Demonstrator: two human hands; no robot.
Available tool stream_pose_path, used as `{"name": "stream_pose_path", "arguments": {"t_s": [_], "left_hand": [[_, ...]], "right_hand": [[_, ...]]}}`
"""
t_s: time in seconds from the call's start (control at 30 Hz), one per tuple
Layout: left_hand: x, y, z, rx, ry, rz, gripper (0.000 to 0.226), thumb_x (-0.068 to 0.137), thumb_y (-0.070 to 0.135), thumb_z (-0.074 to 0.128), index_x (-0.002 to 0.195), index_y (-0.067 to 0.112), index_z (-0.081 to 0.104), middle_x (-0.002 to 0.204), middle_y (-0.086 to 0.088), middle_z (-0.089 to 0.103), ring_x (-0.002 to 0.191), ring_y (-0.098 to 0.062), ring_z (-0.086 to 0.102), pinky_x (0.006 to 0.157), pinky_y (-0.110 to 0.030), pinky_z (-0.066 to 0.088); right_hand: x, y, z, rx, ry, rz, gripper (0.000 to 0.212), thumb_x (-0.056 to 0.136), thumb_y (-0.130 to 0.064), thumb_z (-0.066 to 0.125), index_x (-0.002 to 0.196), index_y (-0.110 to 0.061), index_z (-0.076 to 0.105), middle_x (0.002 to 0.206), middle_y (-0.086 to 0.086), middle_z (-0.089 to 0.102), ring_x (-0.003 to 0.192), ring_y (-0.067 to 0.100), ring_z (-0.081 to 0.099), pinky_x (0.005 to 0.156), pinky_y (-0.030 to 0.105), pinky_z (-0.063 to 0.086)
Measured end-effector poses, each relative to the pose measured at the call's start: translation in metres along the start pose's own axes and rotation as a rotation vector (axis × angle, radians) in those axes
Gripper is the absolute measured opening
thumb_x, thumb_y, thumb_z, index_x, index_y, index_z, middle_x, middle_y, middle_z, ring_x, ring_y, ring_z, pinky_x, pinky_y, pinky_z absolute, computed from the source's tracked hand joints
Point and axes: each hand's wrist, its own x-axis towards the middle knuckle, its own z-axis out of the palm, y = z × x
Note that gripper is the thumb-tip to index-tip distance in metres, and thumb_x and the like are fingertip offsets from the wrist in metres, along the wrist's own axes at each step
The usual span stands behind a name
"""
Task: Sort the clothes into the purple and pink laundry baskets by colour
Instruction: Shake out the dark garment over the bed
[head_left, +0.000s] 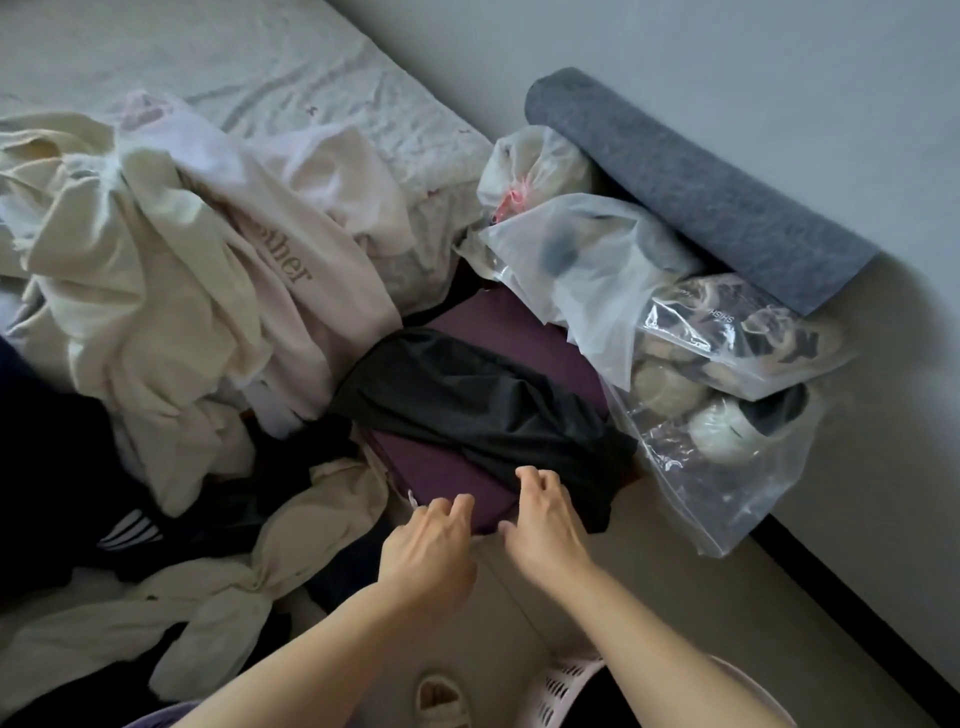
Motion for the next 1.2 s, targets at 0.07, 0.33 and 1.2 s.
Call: {"name": "stream_pose_path", "arguments": {"t_s": [0.07,0.33,1.2], "left_hand": [[0.025,-0.003,0.007,0.018,-0.024,0.001,0.051,0.09,0.022,0.048,0.138,0.021,0.031,0.135,0.001,0.043,0.124,-0.019,0.043,0.09,-0.032,0.042],[0.102,-0.013,0.031,0.053,-0.1,0.002,0.063,0.09,0.028,0.058,0.143,0.02,0.025,0.141,0.002,0.035,0.132,-0.02,0.035,0.1,-0.035,0.04],[0.076,0.003,-0.036,-0.166,0.278,-0.001,0.025,0.087,0.016,0.055,0.109,0.02,0.044,0.113,-0.001,0.048,0.088,-0.025,0.059,0.064,-0.032,0.039]], "right_hand": [[0.03,0.006,0.006,0.005,-0.02,0.026,0.059,0.091,-0.024,0.06,0.141,-0.013,0.029,0.142,0.008,0.034,0.132,0.025,0.035,0.103,0.031,0.036],[0.117,0.026,0.055,-0.086,0.002,0.08,0.069,0.094,-0.018,0.054,0.15,-0.018,0.013,0.159,0.009,0.003,0.142,0.027,0.018,0.11,0.036,0.029],[0.057,-0.045,-0.025,0.443,0.192,-0.126,0.023,0.1,-0.025,0.034,0.09,-0.011,0.05,0.089,0.013,0.064,0.082,0.031,0.057,0.067,0.038,0.04]]}}
